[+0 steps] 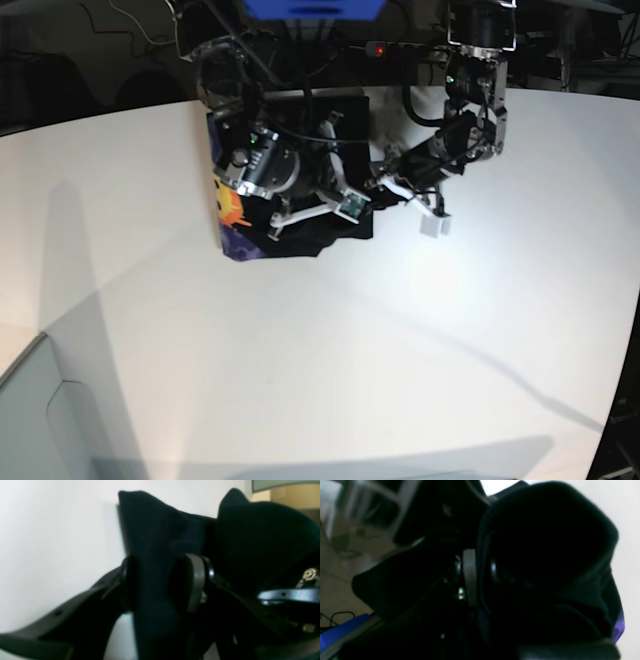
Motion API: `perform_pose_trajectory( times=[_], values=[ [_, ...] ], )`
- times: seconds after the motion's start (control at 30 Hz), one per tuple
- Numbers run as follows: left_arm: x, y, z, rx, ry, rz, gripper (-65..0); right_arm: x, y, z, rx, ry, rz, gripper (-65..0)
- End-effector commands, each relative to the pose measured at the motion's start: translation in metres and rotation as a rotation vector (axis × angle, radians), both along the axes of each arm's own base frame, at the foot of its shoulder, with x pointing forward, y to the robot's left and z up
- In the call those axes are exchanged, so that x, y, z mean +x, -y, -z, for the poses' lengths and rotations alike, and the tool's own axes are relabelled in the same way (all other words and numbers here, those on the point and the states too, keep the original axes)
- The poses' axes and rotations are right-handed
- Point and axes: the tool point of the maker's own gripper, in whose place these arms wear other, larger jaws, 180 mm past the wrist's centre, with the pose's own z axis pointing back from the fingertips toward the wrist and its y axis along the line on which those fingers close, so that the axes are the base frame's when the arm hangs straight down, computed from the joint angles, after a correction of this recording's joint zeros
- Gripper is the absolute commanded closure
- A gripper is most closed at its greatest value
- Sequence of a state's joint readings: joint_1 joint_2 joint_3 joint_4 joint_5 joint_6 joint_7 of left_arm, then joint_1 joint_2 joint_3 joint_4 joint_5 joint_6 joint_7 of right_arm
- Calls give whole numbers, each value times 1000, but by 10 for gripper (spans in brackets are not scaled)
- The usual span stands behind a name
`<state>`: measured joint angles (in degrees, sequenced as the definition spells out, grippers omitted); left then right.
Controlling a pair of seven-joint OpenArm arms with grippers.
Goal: Fold the T-shirt properly
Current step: 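Release the left gripper and raise it away from the shirt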
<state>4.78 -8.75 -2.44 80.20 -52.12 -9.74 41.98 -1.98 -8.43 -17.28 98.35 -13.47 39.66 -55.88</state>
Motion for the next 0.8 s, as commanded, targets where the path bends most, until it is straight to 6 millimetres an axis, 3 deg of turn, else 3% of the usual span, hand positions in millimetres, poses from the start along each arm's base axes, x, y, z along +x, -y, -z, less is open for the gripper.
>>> perform_pose_trajectory(
  times=[0.0, 0.1, 0.17, 0.23, 0.37, 0.47, 0.63, 0.77],
  values=[
    [0, -5, 1, 27, -3, 3, -274, 6, -9, -12, 48, 32, -9, -6],
    [3, -28, -8, 53, 26, -42, -274, 7, -9, -13, 45, 35, -8, -11],
    [2, -38, -19, 67, 57, -65, -274, 7, -8, -13, 41, 36, -10, -64],
    [4, -49, -33, 83, 95, -90, -274, 8, -8, -13, 38, 37, -9, -151],
    [-3, -93, -50, 162, 108, -138, -274, 7, -8, -16, 47, 44, -7, -366],
    [-15, -139, -57, 214, 91, -239, -274, 12, -6, -38, 70, 108, 7, -449],
    [-33, -202, -67, 279, 66, -389, -275, 17, 6, -87, 118, 253, 53, -456],
    [-44, -232, -73, 303, 53, -465, -275, 24, 36, -91, 104, 272, 153, -456]
  ],
)
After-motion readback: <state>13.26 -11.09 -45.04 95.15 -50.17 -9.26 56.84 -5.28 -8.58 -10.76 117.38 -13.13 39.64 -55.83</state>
